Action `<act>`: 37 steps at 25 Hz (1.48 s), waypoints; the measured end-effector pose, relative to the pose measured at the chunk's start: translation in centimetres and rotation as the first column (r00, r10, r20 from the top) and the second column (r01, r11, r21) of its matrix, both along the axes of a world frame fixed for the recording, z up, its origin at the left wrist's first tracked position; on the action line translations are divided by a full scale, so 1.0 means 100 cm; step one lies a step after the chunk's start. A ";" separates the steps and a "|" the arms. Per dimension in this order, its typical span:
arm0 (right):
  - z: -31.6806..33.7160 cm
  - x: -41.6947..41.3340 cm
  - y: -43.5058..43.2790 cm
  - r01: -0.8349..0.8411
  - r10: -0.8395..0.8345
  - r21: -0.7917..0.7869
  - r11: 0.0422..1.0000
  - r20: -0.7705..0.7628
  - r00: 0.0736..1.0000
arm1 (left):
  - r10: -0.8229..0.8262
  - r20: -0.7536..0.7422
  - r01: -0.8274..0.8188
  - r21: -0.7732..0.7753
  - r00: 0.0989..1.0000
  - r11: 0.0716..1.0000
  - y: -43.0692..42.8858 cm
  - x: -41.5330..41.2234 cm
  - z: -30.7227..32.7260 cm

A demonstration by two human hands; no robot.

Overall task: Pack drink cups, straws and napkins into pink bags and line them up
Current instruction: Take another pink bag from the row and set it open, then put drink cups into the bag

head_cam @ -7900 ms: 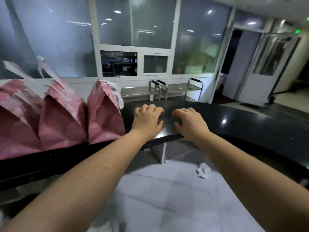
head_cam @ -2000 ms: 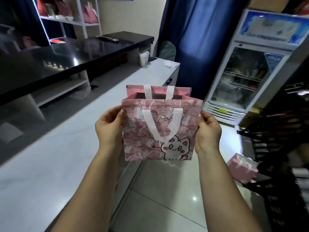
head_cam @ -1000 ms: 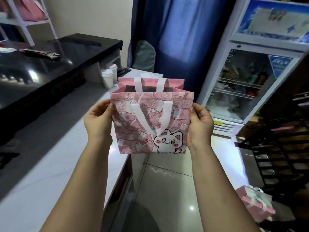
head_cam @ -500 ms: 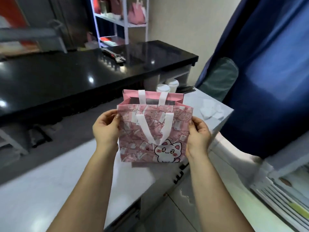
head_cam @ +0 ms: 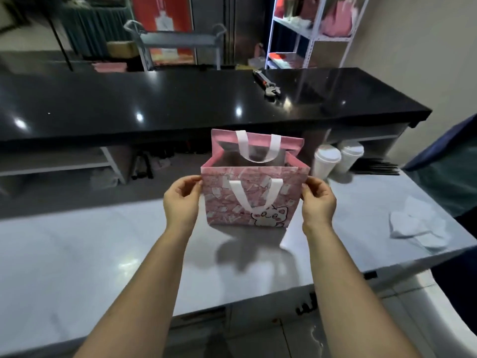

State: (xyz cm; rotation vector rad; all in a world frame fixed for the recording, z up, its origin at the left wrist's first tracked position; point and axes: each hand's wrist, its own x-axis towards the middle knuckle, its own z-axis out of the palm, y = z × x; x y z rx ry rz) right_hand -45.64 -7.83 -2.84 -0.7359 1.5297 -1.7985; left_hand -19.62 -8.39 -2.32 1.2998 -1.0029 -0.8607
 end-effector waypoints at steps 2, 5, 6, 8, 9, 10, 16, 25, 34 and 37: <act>0.007 -0.002 0.006 0.013 -0.015 -0.036 0.999 -0.063 0.998 | -0.043 0.036 0.045 -0.033 0.998 0.998 0.003 0.005 0.008; 0.038 -0.002 0.018 0.007 -0.036 -0.125 0.992 -0.235 0.971 | -0.078 0.201 0.109 -0.147 0.976 0.983 0.001 0.010 0.044; 0.050 -0.002 0.023 -0.024 -0.022 -0.141 0.990 -0.314 0.949 | -0.085 0.286 0.145 -0.194 0.954 0.970 0.000 0.006 0.059; 0.068 -0.001 0.036 -0.087 0.015 -0.124 0.988 -0.492 0.871 | -0.123 0.438 0.265 -0.280 0.890 0.923 0.002 -0.015 0.084; 0.071 -0.001 0.045 -0.094 0.018 -0.104 0.990 -0.575 0.818 | -0.147 0.519 0.341 -0.301 0.842 0.890 0.005 -0.031 0.091; 0.071 -0.001 0.056 -0.092 0.014 -0.087 0.992 -0.650 0.760 | -0.157 0.607 0.412 -0.306 0.779 0.858 0.009 -0.049 0.095; 0.045 -0.042 0.103 0.094 0.038 0.103 0.990 -0.847 0.530 | -0.195 0.930 0.653 -0.060 0.311 0.755 0.038 -0.154 0.069; 0.006 -0.170 0.052 0.139 0.146 0.237 0.961 -0.868 0.474 | -0.206 0.977 0.577 0.135 0.059 0.806 -0.014 -0.306 0.020; -0.033 -0.258 -0.084 -0.170 0.442 0.423 0.890 -0.708 0.551 | -0.267 0.959 0.153 0.251 0.097 0.956 -0.088 -0.341 -0.041; -0.040 -0.239 -0.126 -0.286 0.513 0.433 0.855 -0.791 0.335 | -0.280 0.950 0.064 0.274 0.138 0.960 -0.101 -0.337 -0.048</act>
